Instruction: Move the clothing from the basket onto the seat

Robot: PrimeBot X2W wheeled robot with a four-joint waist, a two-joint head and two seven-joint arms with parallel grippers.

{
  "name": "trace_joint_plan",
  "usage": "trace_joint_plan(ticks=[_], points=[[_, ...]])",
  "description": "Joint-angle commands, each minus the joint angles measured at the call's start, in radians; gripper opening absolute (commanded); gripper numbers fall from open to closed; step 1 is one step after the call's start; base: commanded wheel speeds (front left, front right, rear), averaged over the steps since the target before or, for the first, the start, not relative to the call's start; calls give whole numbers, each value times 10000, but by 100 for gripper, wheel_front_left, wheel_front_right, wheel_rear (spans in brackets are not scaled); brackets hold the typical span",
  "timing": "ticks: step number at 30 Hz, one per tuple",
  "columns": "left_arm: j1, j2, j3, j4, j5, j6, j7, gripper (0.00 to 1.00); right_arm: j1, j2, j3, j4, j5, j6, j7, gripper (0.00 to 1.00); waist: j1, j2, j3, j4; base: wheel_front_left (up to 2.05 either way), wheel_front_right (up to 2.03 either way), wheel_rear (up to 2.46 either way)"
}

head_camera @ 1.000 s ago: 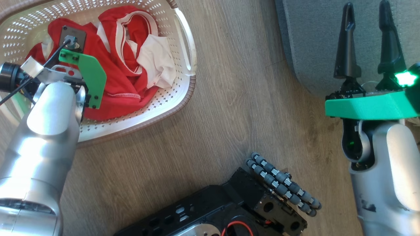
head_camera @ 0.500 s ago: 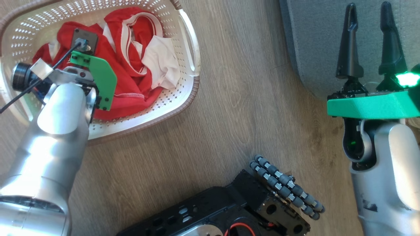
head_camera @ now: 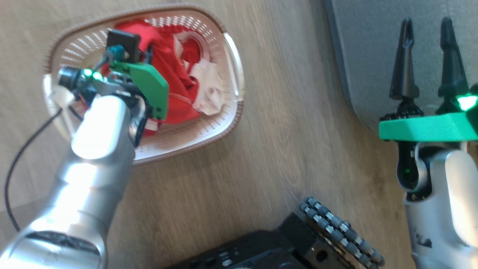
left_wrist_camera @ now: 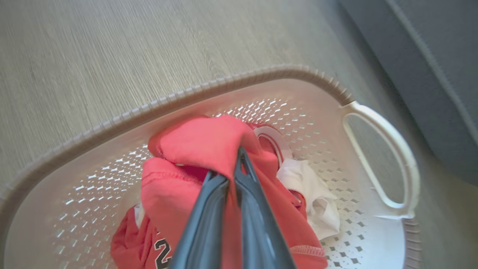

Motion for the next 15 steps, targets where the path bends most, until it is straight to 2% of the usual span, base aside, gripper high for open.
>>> trace_joint_plan(ticks=[1, 9, 15], points=[[460, 23, 208, -444, -100, -58, -211, 0, 466, -59, 9, -239, -175, 69, -47, 100, 0, -1, -681, 604, 0, 0, 0], [2248, -78, 110, -2673, -595, -140, -524, 0, 1325, -383, -376, -106, -788, 69, -47, 100, 0, -1, -2571, 2085, 0, 0, 0], [3334, -57, 76, -4147, -828, 24, -416, 0, 1784, -653, -372, -42, -881, 69, -47, 100, 0, -1, -3626, 2768, 0, 0, 0]])
